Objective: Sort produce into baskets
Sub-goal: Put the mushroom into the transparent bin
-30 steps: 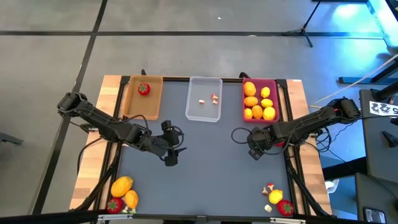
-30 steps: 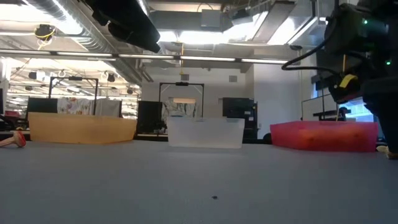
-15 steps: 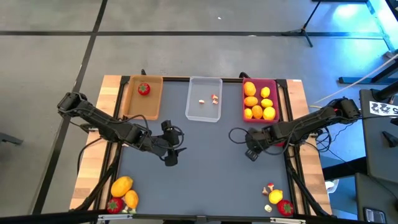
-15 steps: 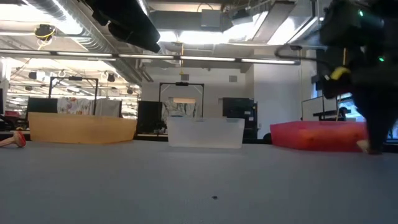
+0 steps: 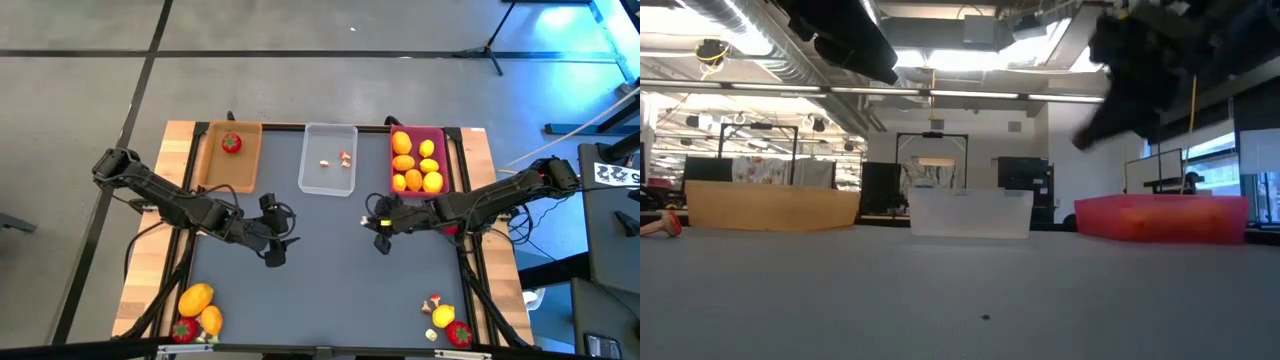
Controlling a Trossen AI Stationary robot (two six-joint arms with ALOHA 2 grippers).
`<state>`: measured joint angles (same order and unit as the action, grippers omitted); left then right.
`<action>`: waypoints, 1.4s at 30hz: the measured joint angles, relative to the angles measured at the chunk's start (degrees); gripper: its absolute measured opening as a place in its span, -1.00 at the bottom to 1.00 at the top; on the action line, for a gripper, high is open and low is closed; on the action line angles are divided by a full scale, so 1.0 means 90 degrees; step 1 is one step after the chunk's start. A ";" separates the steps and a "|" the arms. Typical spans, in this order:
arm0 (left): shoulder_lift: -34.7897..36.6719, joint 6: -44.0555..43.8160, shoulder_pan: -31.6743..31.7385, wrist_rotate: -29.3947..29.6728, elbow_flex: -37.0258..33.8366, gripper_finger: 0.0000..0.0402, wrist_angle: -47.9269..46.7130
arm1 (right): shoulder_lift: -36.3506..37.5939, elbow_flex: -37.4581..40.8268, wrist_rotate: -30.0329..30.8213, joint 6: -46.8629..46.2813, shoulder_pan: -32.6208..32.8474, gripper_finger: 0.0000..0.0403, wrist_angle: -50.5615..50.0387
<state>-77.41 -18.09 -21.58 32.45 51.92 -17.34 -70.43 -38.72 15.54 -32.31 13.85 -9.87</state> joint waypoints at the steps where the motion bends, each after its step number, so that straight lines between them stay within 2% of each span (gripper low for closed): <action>1: 0.0000 0.0000 0.0000 0.0000 0.0000 0.46 0.0000 | 0.0000 0.0000 0.0126 0.0281 0.0000 -0.77 0.0287; 6: 0.0000 -0.0002 0.0000 0.0000 0.0000 0.46 0.0000 | 0.0000 -0.0002 0.1038 0.1624 -0.0037 -0.77 0.1403; 8: 0.0000 -0.0004 0.0000 0.0000 0.0000 0.46 0.0000 | 0.0000 -0.0002 0.1160 0.1922 -0.0155 -0.77 0.1670; 18: 0.0000 -0.0010 0.0000 0.0000 0.0005 0.46 0.0005 | -0.0439 -0.0007 0.1147 0.2316 -0.1494 -0.77 0.2600; 23: 0.0000 -0.0002 -0.0002 0.0000 0.0005 0.46 0.0034 | -0.1016 -0.0005 0.0556 0.2309 -0.2311 -0.77 0.2815; 28: 0.0000 -0.0001 -0.0001 0.0000 0.0005 0.46 0.0034 | -0.1621 -0.0005 0.0482 0.2074 -0.2751 -0.76 0.3301; 31: 0.0000 -0.0002 -0.0001 0.0000 0.0005 0.46 0.0036 | -0.1788 -0.0002 0.0307 0.1958 -0.2893 -0.62 0.3320; 36: 0.0000 -0.0002 -0.0002 0.0000 0.0005 0.46 0.0036 | -0.1826 -0.0002 0.0073 0.1905 -0.2863 -0.14 0.3326; 39: 0.0005 -0.0148 -0.0002 -0.0002 0.0005 0.46 -0.0077 | -0.1823 -0.0002 -0.0437 0.1905 -0.2834 0.09 0.3310; 42: 0.0058 -0.0606 -0.0001 -0.0111 0.0018 0.46 -0.0596 | -0.1821 -0.0002 -0.0930 0.1881 -0.2728 0.25 0.3310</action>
<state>-76.89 -23.54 -21.59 31.45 52.08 -22.71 -86.83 -38.74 7.17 -15.38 -10.71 19.92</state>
